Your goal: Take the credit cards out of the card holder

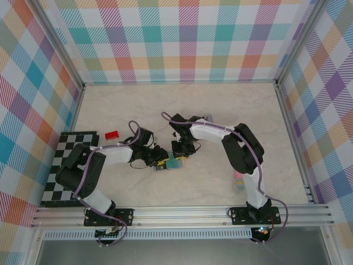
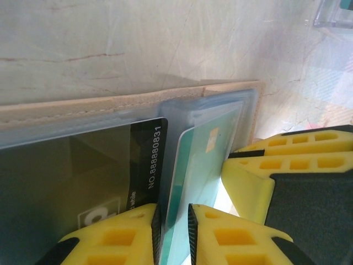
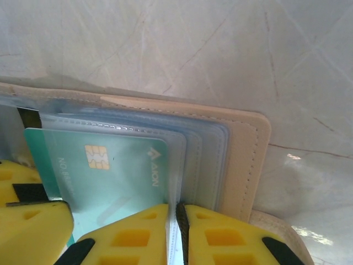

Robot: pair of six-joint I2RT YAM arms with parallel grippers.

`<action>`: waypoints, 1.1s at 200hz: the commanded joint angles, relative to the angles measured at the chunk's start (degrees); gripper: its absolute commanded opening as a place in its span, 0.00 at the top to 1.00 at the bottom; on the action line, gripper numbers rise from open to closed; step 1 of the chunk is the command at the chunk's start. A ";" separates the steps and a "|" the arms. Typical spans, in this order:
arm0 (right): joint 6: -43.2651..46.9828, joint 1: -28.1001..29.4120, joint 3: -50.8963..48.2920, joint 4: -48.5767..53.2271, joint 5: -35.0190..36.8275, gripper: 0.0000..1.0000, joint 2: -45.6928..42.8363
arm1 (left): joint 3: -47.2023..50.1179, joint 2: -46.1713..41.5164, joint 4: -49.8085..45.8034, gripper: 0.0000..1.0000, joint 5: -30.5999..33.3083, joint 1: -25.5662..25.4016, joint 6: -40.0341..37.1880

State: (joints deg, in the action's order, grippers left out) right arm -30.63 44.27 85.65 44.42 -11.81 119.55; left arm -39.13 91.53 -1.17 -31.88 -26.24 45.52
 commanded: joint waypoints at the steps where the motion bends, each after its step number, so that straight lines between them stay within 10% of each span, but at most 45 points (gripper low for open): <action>1: 0.84 0.47 -0.92 3.21 2.32 0.86 4.37 | 1.65 -2.86 2.05 0.81 -2.07 1.70 -1.17; 220: 0.93 0.47 -1.18 3.22 2.94 0.86 4.82 | 1.12 1.59 3.82 0.84 -4.11 2.25 -1.85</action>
State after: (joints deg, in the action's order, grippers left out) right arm -30.61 44.27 86.21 45.08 -11.62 119.96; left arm -37.34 91.81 0.67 -34.02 -24.43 43.90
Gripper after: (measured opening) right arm 0.142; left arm 0.167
